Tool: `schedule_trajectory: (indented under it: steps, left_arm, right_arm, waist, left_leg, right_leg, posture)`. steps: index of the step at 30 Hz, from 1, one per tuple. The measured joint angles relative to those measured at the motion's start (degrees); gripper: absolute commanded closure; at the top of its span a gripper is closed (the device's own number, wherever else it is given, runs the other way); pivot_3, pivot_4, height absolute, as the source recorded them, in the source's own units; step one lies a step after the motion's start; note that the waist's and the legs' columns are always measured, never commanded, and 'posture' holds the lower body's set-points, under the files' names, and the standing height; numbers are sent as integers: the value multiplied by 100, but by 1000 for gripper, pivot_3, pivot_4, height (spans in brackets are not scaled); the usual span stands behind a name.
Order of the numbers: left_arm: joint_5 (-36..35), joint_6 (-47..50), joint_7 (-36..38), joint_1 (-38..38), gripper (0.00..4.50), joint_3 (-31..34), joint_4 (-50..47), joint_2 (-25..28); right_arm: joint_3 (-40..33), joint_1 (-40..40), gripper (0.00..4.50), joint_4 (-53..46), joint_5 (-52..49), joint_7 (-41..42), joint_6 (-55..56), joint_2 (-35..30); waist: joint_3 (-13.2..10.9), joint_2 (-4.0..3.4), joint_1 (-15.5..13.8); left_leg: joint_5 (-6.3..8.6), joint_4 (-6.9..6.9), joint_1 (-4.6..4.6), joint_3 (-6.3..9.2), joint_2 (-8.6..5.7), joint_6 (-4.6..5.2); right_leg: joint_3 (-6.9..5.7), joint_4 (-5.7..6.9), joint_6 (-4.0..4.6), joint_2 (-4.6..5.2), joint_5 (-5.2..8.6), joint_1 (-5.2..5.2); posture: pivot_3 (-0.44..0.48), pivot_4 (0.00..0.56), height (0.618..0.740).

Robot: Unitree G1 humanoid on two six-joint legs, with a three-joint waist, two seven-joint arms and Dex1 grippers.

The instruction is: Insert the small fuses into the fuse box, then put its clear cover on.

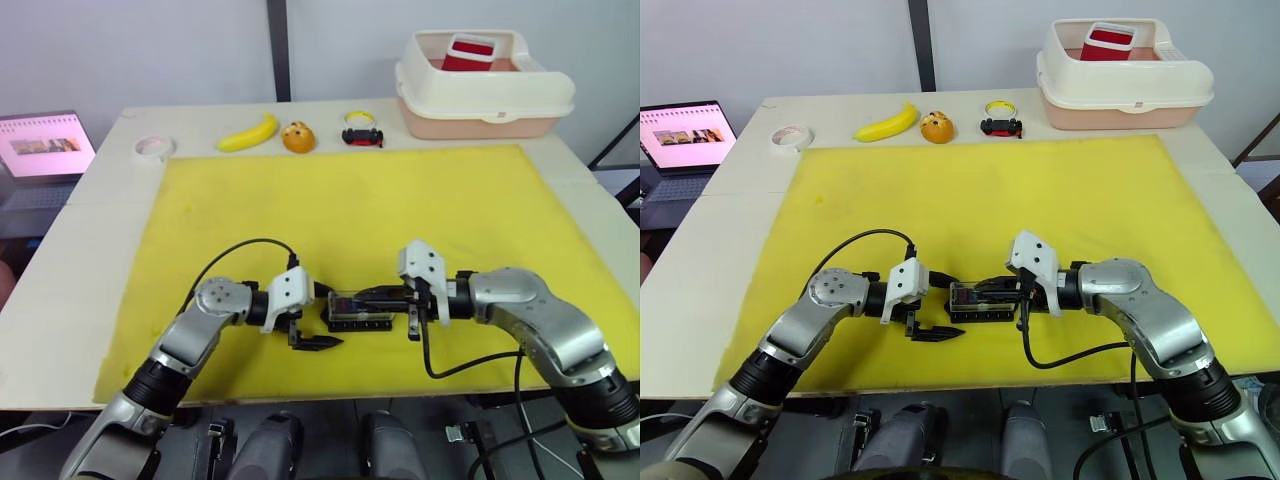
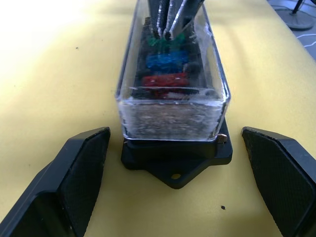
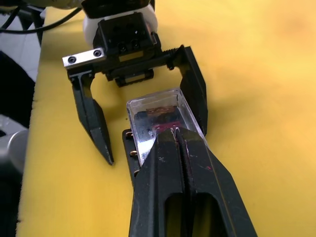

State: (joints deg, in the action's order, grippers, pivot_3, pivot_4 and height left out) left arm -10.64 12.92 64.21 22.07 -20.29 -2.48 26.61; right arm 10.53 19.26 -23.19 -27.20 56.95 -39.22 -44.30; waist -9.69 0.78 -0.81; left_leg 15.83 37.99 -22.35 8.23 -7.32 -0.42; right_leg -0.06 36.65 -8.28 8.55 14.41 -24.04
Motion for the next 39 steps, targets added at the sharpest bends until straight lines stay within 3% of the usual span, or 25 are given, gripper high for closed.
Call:
schedule_trajectory:
  steps: [18, 21, 23, 39]
  left_arm:
    - [3, -91, -48, 8, 0, -94, 91, -216]
    - [12, -143, -10, 30, 863, -110, 155, -205]
    - [37, -224, -49, 64, 1873, -106, 227, -190]
    - [129, -350, -34, 86, 1944, -133, 279, -183]
  right_arm:
    - [136, 225, 4447, -179, -106, 82, -389, -184]
    - [166, 276, 4500, -161, -106, 81, -396, -184]
    - [185, 296, 4500, -145, -103, 76, -396, -184]
    - [152, 489, 4500, -3, -231, -12, -772, 85]
  waist:
    - [19, -1, 4]
    - [19, -1, 5]
    - [19, -1, 5]
    - [20, -1, 6]
  left_leg:
    - [29, 0, 21, 2, 0, 48]
    - [30, 0, 21, 2, 0, 49]
    - [30, 0, 22, 2, 1, 50]
    - [33, 0, 25, 2, 1, 54]
  right_leg:
    - [-7, -46, -11, 0, -6, 45]
    - [-7, -46, -11, 0, -6, 45]
    - [-7, -46, -11, -1, -6, 45]
    - [-7, -47, -11, -1, -6, 49]
  posture:
    - [0, 150, 740]
    - [0, 150, 740]
    - [0, 150, 740]
    - [0, 150, 740]
